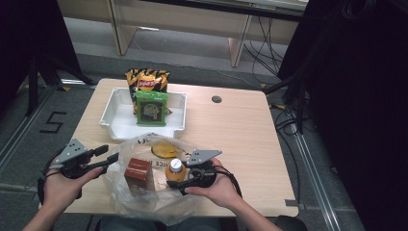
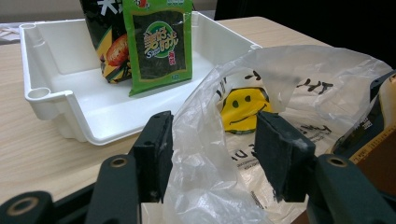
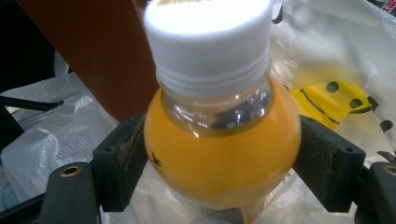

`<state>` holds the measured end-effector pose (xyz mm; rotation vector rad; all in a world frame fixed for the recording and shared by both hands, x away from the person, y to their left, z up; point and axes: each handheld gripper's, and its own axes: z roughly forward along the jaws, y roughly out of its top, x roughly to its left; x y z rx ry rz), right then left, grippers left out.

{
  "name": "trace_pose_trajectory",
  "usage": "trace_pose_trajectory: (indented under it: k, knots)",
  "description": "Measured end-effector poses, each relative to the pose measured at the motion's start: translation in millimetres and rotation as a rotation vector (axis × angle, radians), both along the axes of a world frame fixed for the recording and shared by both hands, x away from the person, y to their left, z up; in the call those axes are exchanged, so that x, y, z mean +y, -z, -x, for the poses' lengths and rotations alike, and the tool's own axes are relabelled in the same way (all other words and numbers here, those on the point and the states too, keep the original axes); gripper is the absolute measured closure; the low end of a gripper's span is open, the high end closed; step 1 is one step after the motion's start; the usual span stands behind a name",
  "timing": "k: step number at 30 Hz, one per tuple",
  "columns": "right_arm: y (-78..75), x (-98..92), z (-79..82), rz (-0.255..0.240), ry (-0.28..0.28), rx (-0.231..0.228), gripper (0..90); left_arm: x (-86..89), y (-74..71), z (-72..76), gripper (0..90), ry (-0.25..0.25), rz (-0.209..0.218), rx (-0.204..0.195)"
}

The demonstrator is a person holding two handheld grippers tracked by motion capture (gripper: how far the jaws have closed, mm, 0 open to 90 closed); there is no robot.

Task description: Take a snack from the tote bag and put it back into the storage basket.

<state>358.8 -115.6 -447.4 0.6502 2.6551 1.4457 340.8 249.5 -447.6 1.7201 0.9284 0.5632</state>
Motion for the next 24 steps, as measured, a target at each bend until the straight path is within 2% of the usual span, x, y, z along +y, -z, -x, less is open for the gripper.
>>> trace_pose_trajectory:
  k: [2, 5, 6, 8, 11, 12, 13, 15, 17, 20, 21, 23, 24]
  knots:
    - [0.6, -0.6, -0.9, 0.007, -0.007, -0.011, 25.3, -0.4, -0.3, 2.4, 46.6, -0.016, 0.007, 0.019]
    - [3.6, 0.0, -0.6, 0.005, 0.0, -0.011, 25.8, -0.6, -0.6, 2.8, 46.5, -0.012, 0.006, 0.018]
    - [3.7, -0.1, -0.5, 0.006, -0.001, -0.013, 25.9, -0.4, -0.4, 1.3, 46.6, 0.004, 0.007, 0.003]
    - [3.0, -0.5, -0.3, 0.012, -0.006, -0.005, 25.9, -1.0, -0.8, 2.0, 46.5, -0.002, 0.01, 0.006]
    - [3.6, 1.2, 2.5, -0.003, -0.004, -0.019, 27.2, -0.8, -1.3, 3.5, 46.6, -0.015, 0.008, 0.018]
    - [4.0, 0.8, 2.4, 0.007, -0.007, -0.034, 27.5, 0.0, -1.2, 2.4, 46.6, -0.005, -0.003, 0.008]
    - [5.0, 1.7, 3.8, 0.008, -0.004, -0.033, 27.6, -0.2, -0.6, 1.1, 46.6, 0.005, 0.005, -0.001]
    - [7.2, 2.4, 3.5, 0.02, -0.01, -0.042, 27.9, -0.6, -0.7, 1.5, 46.6, 0.002, 0.008, 0.002]
    - [7.5, 2.3, 4.1, 0.009, 0.003, -0.031, 29.6, -1.0, -0.6, 1.8, 46.6, 0.001, 0.013, 0.006]
    - [8.3, 1.8, 2.8, 0.004, 0.005, -0.039, 30.7, 0.3, -0.2, 1.1, 46.6, -0.001, -0.008, 0.003]
    - [8.3, 1.6, 2.8, 0.009, 0.0, -0.037, 31.0, -0.2, 0.6, 1.0, 46.6, -0.001, 0.004, 0.006]
    - [9.2, 2.6, 2.8, 0.009, 0.003, -0.052, 31.3, 0.4, 0.4, 0.5, 46.6, 0.006, -0.007, -0.001]
    - [8.5, 1.9, 2.6, 0.016, -0.003, -0.046, 31.4, 0.4, 0.4, 0.5, 46.6, 0.006, -0.007, -0.001]
